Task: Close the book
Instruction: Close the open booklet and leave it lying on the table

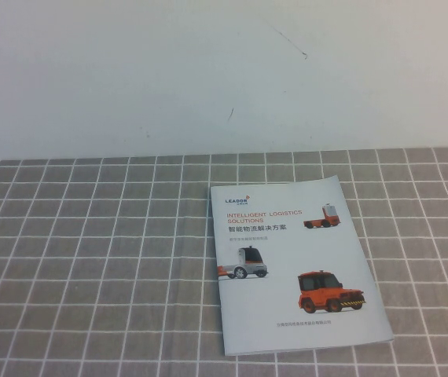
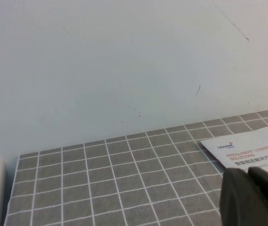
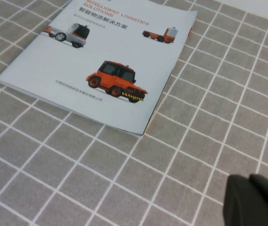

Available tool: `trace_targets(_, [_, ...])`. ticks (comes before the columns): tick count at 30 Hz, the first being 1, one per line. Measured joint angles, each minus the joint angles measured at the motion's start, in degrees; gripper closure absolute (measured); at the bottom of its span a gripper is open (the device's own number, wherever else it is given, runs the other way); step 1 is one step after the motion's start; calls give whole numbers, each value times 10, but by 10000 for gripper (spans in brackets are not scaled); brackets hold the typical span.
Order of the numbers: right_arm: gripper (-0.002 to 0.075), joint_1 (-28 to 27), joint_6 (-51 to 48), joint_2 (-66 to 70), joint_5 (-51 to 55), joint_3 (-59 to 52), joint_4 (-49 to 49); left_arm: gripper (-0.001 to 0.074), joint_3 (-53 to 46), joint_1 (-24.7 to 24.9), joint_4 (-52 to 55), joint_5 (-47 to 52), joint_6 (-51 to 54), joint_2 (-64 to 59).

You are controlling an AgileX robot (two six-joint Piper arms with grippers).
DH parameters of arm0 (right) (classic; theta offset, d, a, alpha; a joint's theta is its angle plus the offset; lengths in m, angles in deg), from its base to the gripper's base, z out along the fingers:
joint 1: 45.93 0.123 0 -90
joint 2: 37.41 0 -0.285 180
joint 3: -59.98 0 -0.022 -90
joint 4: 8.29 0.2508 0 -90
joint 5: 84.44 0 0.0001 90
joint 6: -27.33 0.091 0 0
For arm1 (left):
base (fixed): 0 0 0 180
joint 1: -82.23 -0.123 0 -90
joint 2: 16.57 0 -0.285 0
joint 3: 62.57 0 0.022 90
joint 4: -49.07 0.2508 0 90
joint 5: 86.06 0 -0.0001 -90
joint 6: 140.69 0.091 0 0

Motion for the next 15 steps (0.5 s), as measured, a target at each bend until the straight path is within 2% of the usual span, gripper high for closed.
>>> trace_targets(7, [729, 0, 0, 0, 1, 0, 0, 738, -18, -15, -10, 8, -17, 2])
trace_targets(12, [729, 0, 0, 0, 2, 0, 0, 738, -24, -88, -37, 56, 3, 2])
trace_targets(15, [729, 0, 0, 0, 2, 0, 0, 738, -51, -139, -74, 49, 13, 2])
